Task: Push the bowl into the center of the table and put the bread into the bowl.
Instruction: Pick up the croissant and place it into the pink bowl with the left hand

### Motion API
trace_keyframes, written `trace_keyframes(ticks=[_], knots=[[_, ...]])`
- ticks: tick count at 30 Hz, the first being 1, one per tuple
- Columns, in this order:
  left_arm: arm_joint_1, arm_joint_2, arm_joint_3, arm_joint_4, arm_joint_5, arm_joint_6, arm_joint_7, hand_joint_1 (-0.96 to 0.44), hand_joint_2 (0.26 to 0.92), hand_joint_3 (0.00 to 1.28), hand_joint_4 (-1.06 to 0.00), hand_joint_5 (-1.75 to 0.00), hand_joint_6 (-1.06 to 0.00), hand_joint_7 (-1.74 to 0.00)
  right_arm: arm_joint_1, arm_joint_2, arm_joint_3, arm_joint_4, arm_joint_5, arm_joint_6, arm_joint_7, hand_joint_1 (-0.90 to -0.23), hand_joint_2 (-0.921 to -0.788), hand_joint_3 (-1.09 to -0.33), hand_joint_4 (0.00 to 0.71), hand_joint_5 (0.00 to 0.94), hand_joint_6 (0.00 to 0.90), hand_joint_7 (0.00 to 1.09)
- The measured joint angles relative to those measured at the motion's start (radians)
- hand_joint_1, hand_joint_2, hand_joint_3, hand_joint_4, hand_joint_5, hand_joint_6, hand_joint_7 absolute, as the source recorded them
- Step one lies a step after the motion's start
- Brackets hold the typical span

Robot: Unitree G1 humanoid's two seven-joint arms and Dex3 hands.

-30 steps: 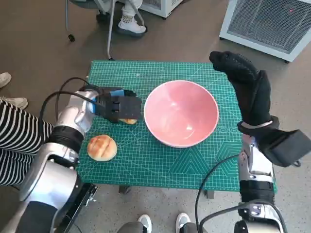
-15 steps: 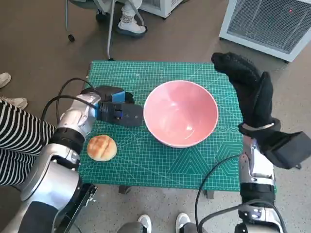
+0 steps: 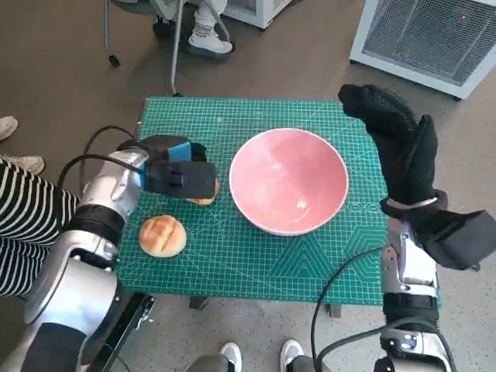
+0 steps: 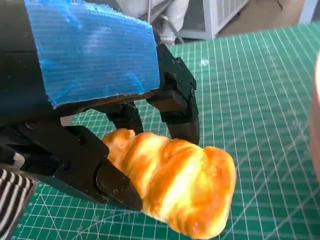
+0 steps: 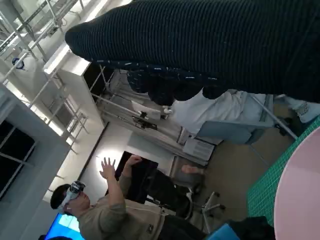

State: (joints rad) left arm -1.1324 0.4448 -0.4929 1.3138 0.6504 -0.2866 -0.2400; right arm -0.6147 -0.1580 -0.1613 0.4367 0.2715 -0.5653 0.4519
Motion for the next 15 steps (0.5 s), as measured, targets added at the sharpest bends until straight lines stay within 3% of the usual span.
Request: trace_keyframes(ticks=[15], knots=[[-0.05,0.072,0.142,-0.122,-0.11,-0.128,0.001,0.0,0.92,0.05,-0.7,-1.09,-0.64,-1.21,0.0,0.0,-0.001,0.001,0.007,0.0,0.002,-0.716,-0.921,-0.728,0.176,0.005,0.004,0.58]])
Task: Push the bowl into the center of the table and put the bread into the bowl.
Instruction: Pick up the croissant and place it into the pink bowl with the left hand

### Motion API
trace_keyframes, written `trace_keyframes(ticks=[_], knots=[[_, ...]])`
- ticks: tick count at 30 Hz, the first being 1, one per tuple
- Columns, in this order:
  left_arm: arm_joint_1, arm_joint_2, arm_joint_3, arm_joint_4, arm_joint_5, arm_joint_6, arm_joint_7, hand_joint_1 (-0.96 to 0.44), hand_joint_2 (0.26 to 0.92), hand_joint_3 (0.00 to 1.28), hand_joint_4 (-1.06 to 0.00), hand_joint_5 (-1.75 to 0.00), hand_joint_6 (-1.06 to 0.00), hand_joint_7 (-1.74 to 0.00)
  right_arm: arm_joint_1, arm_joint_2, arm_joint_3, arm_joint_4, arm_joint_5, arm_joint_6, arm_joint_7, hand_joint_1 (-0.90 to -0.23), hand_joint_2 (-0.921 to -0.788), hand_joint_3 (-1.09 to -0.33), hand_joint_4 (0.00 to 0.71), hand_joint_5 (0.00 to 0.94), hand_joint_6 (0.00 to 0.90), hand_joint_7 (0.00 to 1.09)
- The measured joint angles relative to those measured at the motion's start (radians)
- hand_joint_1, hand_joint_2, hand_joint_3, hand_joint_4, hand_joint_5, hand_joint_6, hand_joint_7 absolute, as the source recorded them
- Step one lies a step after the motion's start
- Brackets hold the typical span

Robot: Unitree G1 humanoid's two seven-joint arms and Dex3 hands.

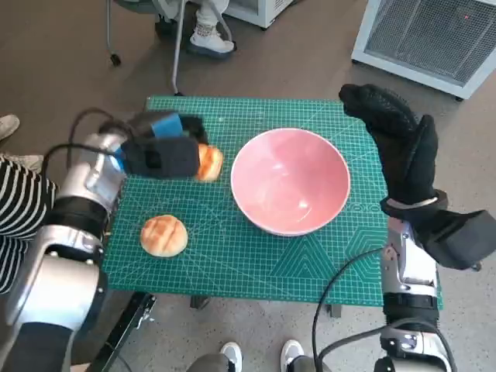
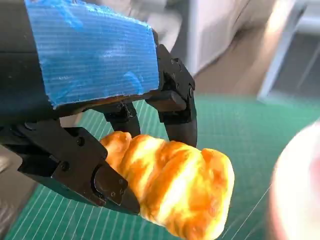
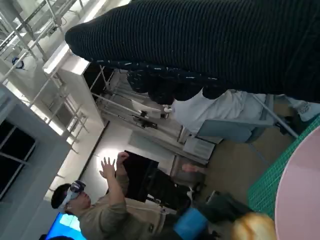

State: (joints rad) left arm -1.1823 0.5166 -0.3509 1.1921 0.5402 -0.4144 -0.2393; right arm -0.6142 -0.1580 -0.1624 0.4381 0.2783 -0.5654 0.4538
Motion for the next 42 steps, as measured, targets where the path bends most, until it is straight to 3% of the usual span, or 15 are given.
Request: trace_keyframes(ticks=[10,18,31,34,35,36,39,42], knots=[[0.0,0.013,0.079,-0.227,-0.08,-0.062,-0.002,0.0,0.917,0.05,-0.74,-1.08,-0.63,-1.2,0.002,0.0,-0.001,-0.005,0.017,0.004,0.01,-0.72,-0.921,-0.722,0.169,0.001,0.005,0.58],[0.018,-0.021,0.086,-0.391,-0.108,-0.072,-0.019,0.0,0.916,0.04,-0.75,-1.06,-0.63,-1.2,0.005,0.0,-0.003,-0.016,0.035,0.013,0.018,-0.727,-0.921,-0.708,0.168,0.0,0.005,0.58],[0.032,-0.12,0.017,-0.326,-0.096,-0.101,-0.069,0.0,0.92,0.03,-0.76,-1.06,-0.64,-1.18,0.019,0.0,-0.011,-0.028,0.038,0.013,0.019,-0.73,-0.921,-0.696,0.169,0.001,0.007,0.58],[0.031,-0.146,0.009,-0.277,-0.099,-0.121,-0.092,0.0,0.92,0.11,-0.65,-1.17,-0.55,-1.27,0.022,0.0,-0.012,-0.029,0.038,0.013,0.019,-0.73,-0.921,-0.695,0.169,0.001,0.007,0.58],[0.031,-0.155,0.009,-0.262,-0.103,-0.126,-0.102,0.0,0.898,0.12,-0.61,-1.07,-0.52,-1.16,0.023,0.0,-0.013,-0.029,0.038,0.013,0.019,-0.73,-0.921,-0.695,0.168,0.0,0.007,0.58],[0.031,-0.165,0.008,-0.245,-0.106,-0.13,-0.115,0.0,0.872,0.11,-0.59,-0.73,-0.51,-0.83,0.024,0.0,-0.015,-0.03,0.038,0.013,0.019,-0.729,-0.921,-0.694,0.168,0.001,0.007,0.58],[0.031,-0.179,0.001,-0.223,-0.106,-0.132,-0.138,-0.02,0.845,0.06,-0.46,-0.26,-0.43,-0.42,0.027,0.0,-0.016,-0.034,0.038,0.013,0.019,-0.724,-0.921,-0.693,0.168,0.001,0.007,0.58],[0.031,-0.186,-0.007,-0.215,-0.104,-0.125,-0.167,-0.04,0.828,0.03,-0.37,-0.11,-0.39,-0.28,0.035,-0.001,-0.018,-0.043,0.038,0.013,0.019,-0.721,-0.921,-0.694,0.168,0.001,0.004,0.58]])
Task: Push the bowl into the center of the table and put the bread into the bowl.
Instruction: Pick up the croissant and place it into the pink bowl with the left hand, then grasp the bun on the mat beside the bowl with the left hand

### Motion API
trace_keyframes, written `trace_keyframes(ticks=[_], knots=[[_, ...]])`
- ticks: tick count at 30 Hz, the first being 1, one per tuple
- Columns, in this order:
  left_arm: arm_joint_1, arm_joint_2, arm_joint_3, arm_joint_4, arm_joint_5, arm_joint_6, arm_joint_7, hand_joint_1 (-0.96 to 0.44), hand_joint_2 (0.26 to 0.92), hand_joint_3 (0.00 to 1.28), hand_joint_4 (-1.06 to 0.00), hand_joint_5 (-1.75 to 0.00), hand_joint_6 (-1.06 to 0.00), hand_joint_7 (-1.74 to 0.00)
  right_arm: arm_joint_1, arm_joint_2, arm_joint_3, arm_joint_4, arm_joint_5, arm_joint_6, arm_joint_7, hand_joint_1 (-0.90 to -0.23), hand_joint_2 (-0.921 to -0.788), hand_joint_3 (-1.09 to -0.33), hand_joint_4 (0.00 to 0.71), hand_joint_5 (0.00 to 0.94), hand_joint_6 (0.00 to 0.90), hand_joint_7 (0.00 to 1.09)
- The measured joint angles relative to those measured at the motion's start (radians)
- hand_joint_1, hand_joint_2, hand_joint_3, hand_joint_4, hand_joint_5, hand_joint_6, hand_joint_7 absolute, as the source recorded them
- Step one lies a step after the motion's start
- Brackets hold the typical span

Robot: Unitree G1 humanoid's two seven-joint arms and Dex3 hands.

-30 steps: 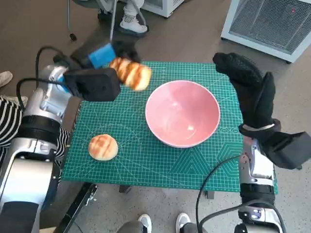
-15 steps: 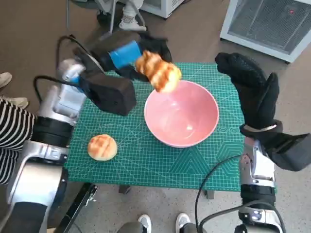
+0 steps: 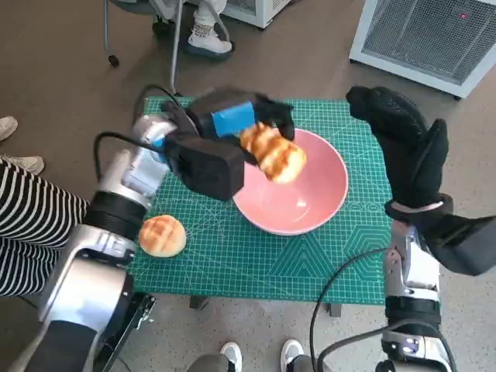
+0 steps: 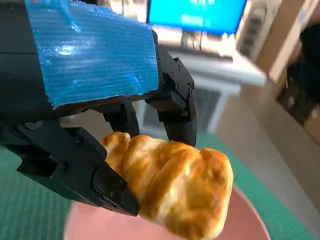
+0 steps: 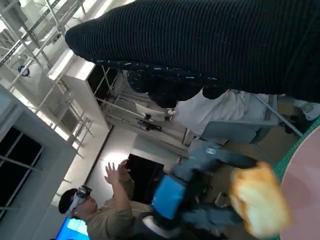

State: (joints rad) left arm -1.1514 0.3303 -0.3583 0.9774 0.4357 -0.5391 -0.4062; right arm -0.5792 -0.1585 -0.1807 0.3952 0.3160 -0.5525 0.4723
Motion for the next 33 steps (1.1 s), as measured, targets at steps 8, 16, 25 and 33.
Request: trace_keyframes(ticks=[8,16,25,33], knots=[[0.0,0.005,0.003,-0.019,-0.005,0.019,-0.066,-0.1,0.806,0.01,-0.26,0.0,-0.33,-0.14,0.009,0.0,-0.007,-0.013,-0.002,0.0,-0.003,-0.718,-0.921,-0.694,0.173,0.003,0.008,0.58],[0.013,0.049,0.055,-0.107,-0.084,0.015,-0.162,-0.13,0.805,0.01,-0.25,0.0,-0.34,-0.11,0.013,0.0,-0.009,-0.023,-0.005,0.0,-0.013,-0.718,-0.921,-0.693,0.175,0.003,0.008,0.58],[0.102,0.174,0.145,-0.317,-0.204,0.009,-0.264,-0.1,0.803,0.0,-0.25,0.0,-0.34,-0.08,0.014,0.001,-0.009,-0.023,-0.006,-0.001,-0.015,-0.717,-0.921,-0.693,0.174,0.002,0.008,0.58],[0.243,0.324,0.255,-0.519,-0.3,0.028,-0.326,-0.18,0.821,0.01,-0.23,0.0,-0.34,-0.07,0.02,0.001,-0.007,-0.028,-0.005,-0.001,-0.015,-0.721,-0.921,-0.692,0.173,0.002,0.008,0.58]])
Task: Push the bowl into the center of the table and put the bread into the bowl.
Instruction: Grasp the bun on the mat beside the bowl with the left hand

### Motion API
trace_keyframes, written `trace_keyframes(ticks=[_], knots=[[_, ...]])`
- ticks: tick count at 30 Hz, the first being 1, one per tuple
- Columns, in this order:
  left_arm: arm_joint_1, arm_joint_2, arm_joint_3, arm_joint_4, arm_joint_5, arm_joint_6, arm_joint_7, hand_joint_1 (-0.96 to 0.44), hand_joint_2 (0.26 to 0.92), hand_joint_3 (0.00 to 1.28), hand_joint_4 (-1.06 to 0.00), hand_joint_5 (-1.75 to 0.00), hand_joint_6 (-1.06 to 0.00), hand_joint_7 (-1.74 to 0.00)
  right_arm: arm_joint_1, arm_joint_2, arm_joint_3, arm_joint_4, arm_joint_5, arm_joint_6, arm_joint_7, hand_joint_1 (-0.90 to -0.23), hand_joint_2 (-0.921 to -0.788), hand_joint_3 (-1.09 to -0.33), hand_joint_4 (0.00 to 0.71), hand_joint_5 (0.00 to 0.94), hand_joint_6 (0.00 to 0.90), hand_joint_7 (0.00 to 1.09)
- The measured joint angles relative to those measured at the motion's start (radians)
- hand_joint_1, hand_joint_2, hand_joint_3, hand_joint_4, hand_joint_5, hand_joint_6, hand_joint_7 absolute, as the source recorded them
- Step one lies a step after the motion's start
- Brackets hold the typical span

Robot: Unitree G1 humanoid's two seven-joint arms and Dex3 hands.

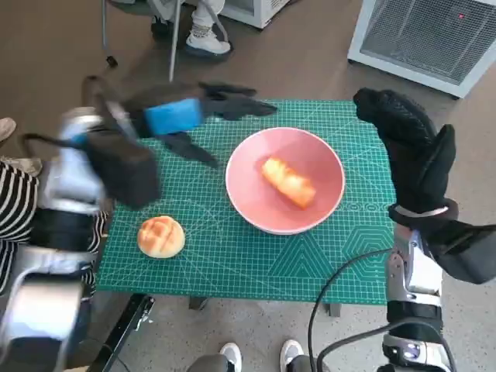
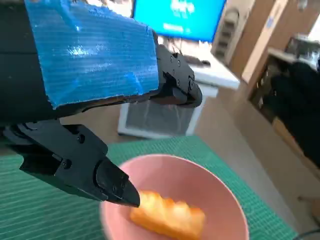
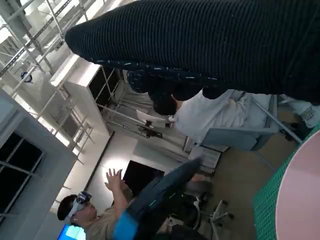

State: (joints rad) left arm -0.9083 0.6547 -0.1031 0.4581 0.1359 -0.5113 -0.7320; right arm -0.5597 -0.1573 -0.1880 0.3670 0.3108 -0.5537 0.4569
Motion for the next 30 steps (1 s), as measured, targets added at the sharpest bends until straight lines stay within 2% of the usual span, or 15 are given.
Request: trace_keyframes(ticks=[7,12,18,30], knots=[[0.142,0.138,0.085,-0.104,-0.042,0.009,-0.038,-0.16,0.787,0.0,-0.23,0.0,-0.34,-0.08,0.009,0.0,0.0,0.0,0.001,0.0,0.0,-0.722,-0.921,-0.691,0.166,0.0,0.007,0.58],[0.223,0.2,0.124,-0.099,-0.077,-0.066,-0.059,-0.13,0.762,0.0,-0.25,-0.01,-0.35,-0.08,0.013,-0.001,-0.002,0.0,0.001,0.0,0.0,-0.722,-0.921,-0.691,0.164,0.0,0.006,0.58],[0.321,0.231,0.11,-0.059,-0.041,-0.189,-0.05,-0.13,0.759,0.0,-0.25,-0.01,-0.34,-0.07,0.014,-0.004,-0.003,0.001,0.002,0.0,0.004,-0.722,-0.921,-0.693,0.162,0.0,0.002,0.58],[0.397,0.241,0.046,-0.035,0.026,-0.226,-0.059,-0.15,0.753,0.0,-0.25,0.0,-0.33,-0.04,0.013,-0.026,-0.007,0.007,0.006,0.001,0.012,-0.723,-0.921,-0.694,0.161,0.0,0.0,0.58]])
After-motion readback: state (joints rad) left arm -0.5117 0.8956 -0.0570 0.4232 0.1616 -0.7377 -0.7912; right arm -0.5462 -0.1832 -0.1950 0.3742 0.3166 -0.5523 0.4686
